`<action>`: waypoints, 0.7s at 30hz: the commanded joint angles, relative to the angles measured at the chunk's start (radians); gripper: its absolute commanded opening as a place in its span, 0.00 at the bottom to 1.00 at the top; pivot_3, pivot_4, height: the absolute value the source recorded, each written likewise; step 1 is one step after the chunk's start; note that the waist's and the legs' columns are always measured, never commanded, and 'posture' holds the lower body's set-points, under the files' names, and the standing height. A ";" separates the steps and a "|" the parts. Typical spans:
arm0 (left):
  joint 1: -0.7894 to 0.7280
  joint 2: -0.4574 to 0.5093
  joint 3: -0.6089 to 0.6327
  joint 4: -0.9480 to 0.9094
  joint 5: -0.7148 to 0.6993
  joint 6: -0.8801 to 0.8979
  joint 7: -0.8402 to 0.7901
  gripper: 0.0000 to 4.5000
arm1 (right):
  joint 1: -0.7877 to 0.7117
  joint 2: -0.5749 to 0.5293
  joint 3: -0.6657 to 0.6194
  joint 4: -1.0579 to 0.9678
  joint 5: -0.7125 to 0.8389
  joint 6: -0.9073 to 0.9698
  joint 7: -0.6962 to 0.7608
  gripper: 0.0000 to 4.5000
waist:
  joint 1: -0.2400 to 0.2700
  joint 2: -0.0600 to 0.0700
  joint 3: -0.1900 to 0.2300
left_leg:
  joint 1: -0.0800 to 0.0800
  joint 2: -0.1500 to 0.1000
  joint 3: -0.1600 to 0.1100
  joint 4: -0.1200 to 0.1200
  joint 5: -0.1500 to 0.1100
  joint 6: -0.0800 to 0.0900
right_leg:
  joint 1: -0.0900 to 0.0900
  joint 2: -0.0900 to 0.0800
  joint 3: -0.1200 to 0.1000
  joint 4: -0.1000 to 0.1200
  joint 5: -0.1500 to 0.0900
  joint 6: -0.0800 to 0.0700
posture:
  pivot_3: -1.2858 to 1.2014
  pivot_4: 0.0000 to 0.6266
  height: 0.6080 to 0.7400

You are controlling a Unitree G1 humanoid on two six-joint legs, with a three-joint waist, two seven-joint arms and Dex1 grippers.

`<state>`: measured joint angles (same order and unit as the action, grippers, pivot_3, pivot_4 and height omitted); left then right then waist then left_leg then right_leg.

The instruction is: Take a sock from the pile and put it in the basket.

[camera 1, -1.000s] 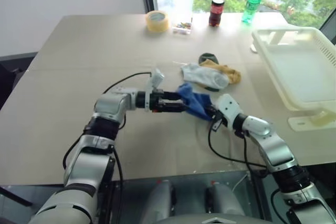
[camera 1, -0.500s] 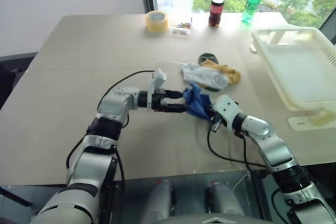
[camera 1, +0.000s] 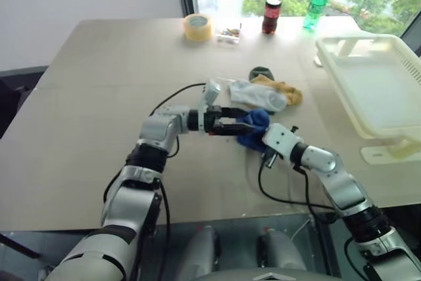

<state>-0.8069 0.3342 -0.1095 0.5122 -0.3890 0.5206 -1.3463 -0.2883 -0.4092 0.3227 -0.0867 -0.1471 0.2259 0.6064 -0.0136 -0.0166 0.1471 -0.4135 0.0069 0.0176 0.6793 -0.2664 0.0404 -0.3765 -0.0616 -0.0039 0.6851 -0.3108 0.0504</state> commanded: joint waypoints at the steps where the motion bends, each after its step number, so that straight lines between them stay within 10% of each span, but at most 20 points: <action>1: 0.000 -0.058 -0.051 0.003 0.025 -0.047 -0.008 0.98 | 0.052 -0.023 0.050 0.045 -0.042 0.015 0.016 0.00 | 0.001 0.000 0.000 | 0.000 0.000 0.000 0.000 0.000 0.000 | 0.000 0.000 0.000 0.000 0.000 0.000 | 0.52 0.24 1.00; 13: 0.021 -0.174 -0.127 0.226 0.159 -0.172 0.081 0.98 | 0.236 -0.133 -0.089 -0.387 0.084 0.250 0.106 0.00 | 0.015 0.001 -0.001 | -0.001 0.000 -0.001 0.004 -0.002 0.003 | 0.000 0.000 0.000 0.003 0.000 0.000 | 0.52 0.24 1.00; 16: 0.033 -0.181 -0.130 0.244 0.168 -0.191 0.071 1.00 | 0.310 -0.140 -0.170 -0.513 0.168 0.343 0.113 0.11 | 0.023 0.000 -0.001 | -0.001 -0.001 -0.002 0.004 -0.003 0.004 | 0.001 0.000 -0.001 0.002 0.000 0.000 | 0.52 0.24 1.00; 21: 0.059 -0.171 -0.049 0.122 0.062 -0.198 0.005 1.00 | 0.327 -0.025 -0.347 -0.617 0.308 0.506 0.019 0.57 | 0.020 0.001 -0.001 | 0.003 0.000 -0.003 0.005 -0.003 0.005 | 0.004 0.000 -0.001 0.006 0.000 0.000 | 0.52 0.24 1.00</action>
<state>-0.7742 0.1527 -0.1885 0.6961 -0.2747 0.2988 -1.3027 0.0605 -0.4722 0.0628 -0.6320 0.0974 0.6674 0.6780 0.0066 -0.0160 0.1465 -0.4108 0.0070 0.0153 0.6849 -0.2695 0.0458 -0.3732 -0.0618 -0.0049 0.6928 -0.3108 0.0505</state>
